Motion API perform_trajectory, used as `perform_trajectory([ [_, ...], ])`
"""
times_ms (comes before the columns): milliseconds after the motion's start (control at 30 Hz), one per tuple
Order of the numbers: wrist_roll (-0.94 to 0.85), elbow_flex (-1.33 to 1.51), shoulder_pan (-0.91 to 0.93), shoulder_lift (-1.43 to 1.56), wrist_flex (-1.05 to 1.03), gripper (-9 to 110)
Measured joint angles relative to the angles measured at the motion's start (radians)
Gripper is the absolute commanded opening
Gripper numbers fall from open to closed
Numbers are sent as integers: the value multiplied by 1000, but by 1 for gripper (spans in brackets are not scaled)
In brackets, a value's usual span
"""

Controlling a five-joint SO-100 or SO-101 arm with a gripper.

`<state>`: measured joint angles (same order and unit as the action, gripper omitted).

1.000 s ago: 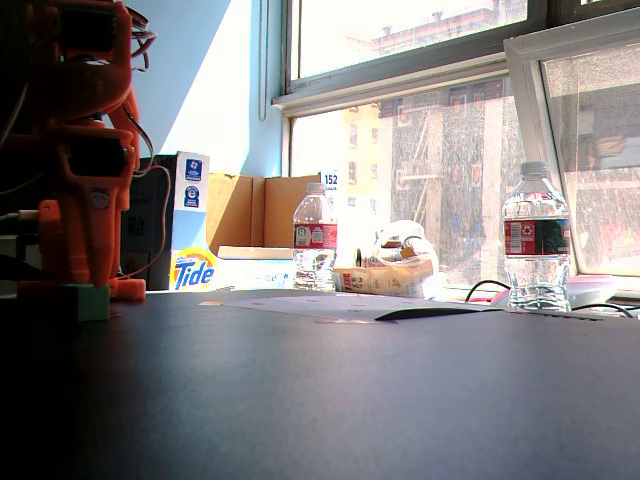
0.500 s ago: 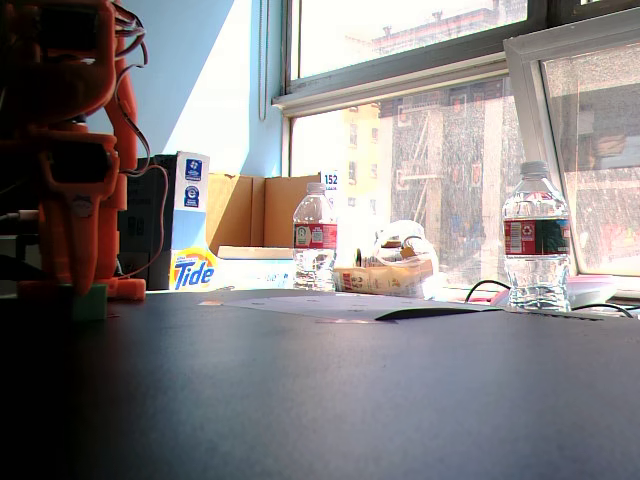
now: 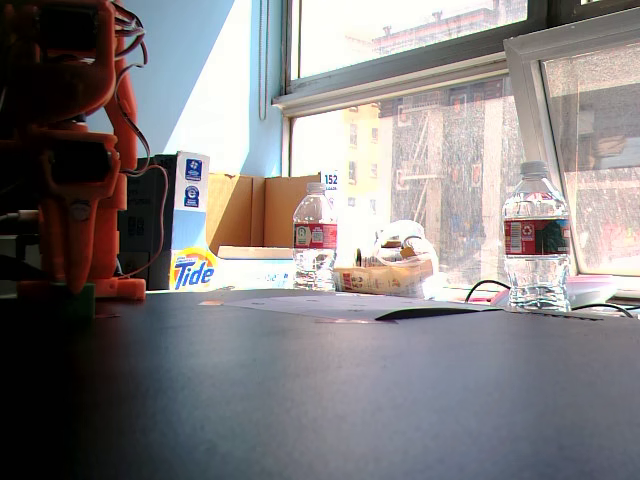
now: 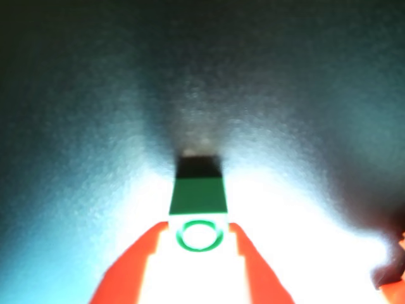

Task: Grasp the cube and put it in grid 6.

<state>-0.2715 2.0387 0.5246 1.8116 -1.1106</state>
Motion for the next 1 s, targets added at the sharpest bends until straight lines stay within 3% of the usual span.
perform_trajectory([
  [300, 0, -3, -14, 0, -5, 0],
  [500, 20, -121, -87, -2, -115, 0],
  [1000, 212, -529, -560, -98, -351, 0],
])
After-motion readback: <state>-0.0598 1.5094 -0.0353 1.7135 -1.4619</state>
